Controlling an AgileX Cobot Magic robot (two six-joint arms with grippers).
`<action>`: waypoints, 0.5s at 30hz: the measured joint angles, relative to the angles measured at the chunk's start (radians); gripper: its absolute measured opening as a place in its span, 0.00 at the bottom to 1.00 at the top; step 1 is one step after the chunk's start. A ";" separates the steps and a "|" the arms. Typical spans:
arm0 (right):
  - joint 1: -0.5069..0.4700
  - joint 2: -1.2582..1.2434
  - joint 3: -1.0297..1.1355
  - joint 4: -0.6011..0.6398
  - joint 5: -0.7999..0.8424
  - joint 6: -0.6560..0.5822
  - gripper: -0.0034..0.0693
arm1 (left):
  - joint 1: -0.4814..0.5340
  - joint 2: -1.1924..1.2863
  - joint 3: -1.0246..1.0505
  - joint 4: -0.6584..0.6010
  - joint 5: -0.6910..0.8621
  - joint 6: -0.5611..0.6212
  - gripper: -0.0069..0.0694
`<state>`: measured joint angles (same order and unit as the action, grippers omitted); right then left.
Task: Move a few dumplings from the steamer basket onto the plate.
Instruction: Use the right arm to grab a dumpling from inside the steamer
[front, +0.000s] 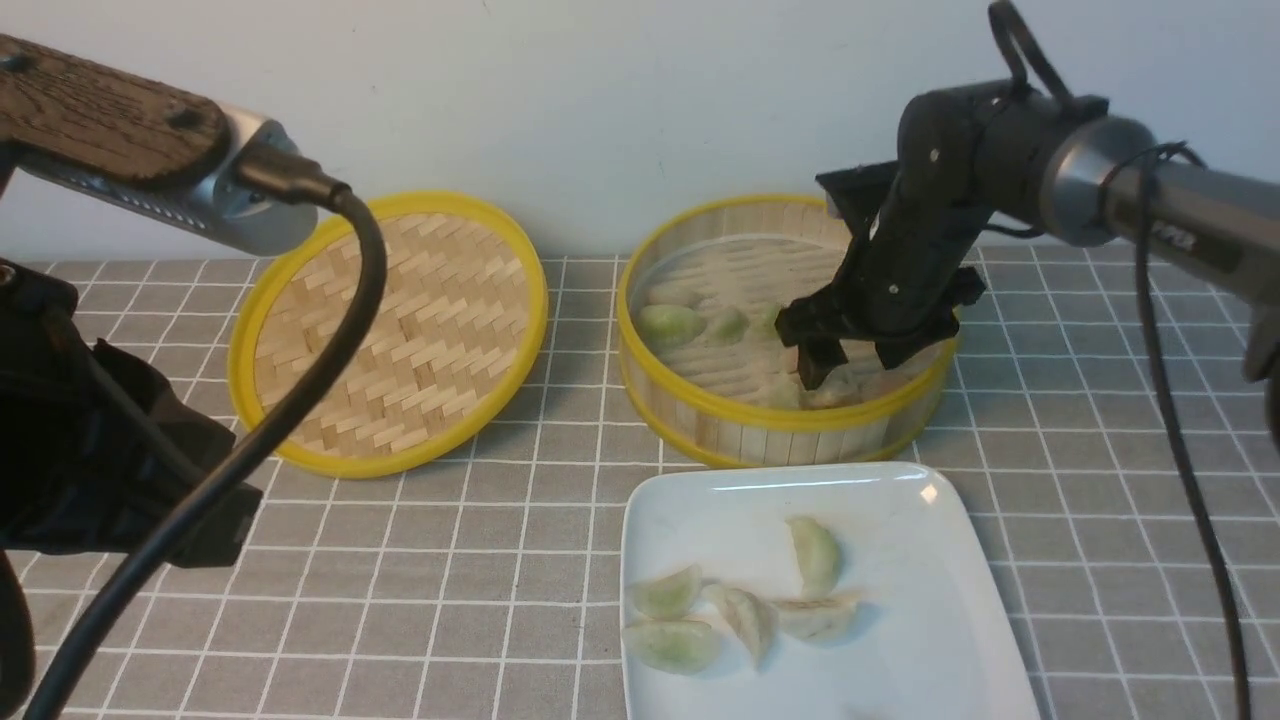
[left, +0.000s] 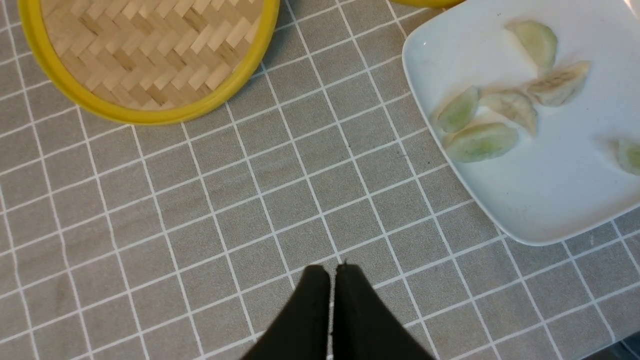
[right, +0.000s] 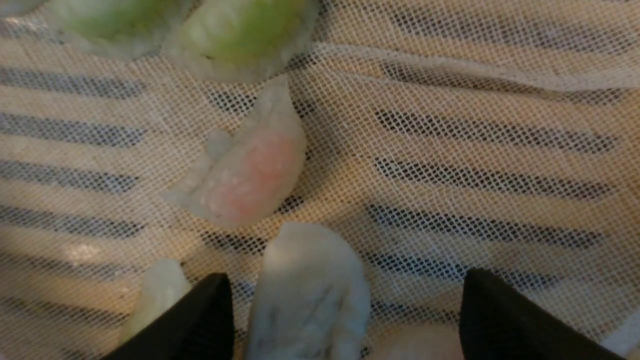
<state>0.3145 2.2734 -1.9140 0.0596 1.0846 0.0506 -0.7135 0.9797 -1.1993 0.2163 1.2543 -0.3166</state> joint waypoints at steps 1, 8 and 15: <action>-0.001 0.010 -0.003 0.001 0.001 0.000 0.79 | 0.000 0.000 0.000 0.000 0.000 0.000 0.08; -0.006 0.017 -0.016 0.017 0.014 -0.004 0.41 | 0.000 0.000 0.000 -0.003 0.000 0.000 0.08; -0.006 -0.004 -0.169 0.021 0.119 -0.007 0.44 | 0.000 0.000 0.000 -0.003 0.000 0.000 0.08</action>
<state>0.3082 2.2699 -2.0833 0.0806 1.2038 0.0436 -0.7135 0.9797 -1.1993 0.2133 1.2543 -0.3166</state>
